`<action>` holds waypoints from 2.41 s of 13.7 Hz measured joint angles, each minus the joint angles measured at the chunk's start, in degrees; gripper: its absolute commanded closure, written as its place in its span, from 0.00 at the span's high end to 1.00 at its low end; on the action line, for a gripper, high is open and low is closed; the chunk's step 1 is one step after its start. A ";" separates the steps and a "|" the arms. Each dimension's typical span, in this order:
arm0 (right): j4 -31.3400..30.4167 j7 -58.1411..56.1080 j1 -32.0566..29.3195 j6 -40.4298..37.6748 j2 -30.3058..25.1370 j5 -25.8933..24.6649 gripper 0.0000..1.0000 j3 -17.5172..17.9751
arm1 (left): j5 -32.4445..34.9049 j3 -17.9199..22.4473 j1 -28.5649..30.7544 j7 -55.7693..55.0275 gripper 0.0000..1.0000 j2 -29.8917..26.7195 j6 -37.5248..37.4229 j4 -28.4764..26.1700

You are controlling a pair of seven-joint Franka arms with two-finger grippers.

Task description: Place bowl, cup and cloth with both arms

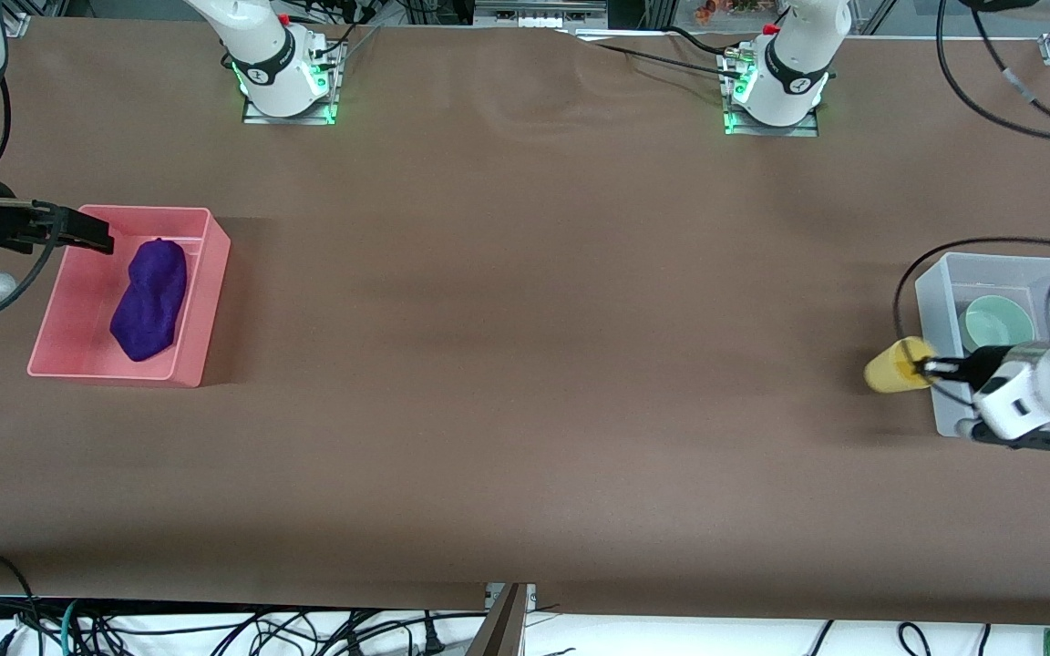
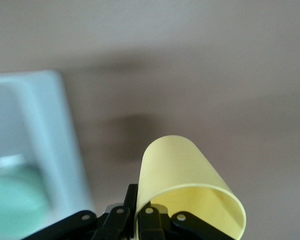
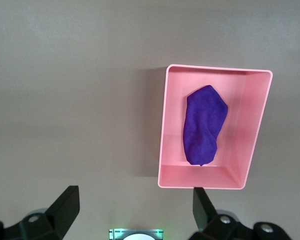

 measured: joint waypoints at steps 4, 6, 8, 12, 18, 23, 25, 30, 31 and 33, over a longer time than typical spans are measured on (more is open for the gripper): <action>0.08 -0.01 0.02 0.06 0.03 0.00 1.00 0.00 | 7.82 1.62 2.63 12.16 0.00 -4.23 -7.09 -0.25; 0.09 -0.01 0.03 0.07 0.03 0.00 1.00 0.00 | 10.15 2.33 7.02 16.83 0.00 -3.79 -6.38 -2.25; 0.09 -0.01 0.02 0.07 0.03 0.00 1.00 -0.02 | 10.41 2.56 11.82 18.76 0.00 -3.18 -2.76 -5.38; 0.10 -0.01 0.00 0.07 0.03 -0.01 1.00 -0.07 | 10.42 2.61 17.87 19.26 0.29 -1.99 9.39 -12.68; 0.11 -0.01 0.00 0.11 0.03 -0.01 1.00 -0.08 | 10.32 0.43 18.59 23.43 1.00 -1.39 12.29 -13.50; 0.13 -0.01 -0.04 0.13 0.04 -0.02 1.00 -0.13 | 7.47 -9.78 18.44 24.24 1.00 -8.38 1.93 -8.94; 0.13 -0.01 -0.03 0.13 0.04 -0.02 1.00 -0.14 | 7.13 -14.97 18.26 23.90 1.00 -10.45 0.37 -7.45; 0.14 -0.01 -0.07 0.13 0.04 -0.03 1.00 -0.18 | 6.54 -26.97 18.05 10.47 1.00 -13.58 -3.04 -6.57; 0.14 -0.01 -0.09 0.13 0.04 -0.03 1.00 -0.23 | 5.94 -29.35 18.06 6.20 1.00 -14.24 -4.49 -6.49; 0.14 -0.01 -0.10 0.13 0.05 -0.03 1.00 -0.26 | 2.09 -32.73 18.03 0.59 1.00 -15.67 -5.82 -6.48</action>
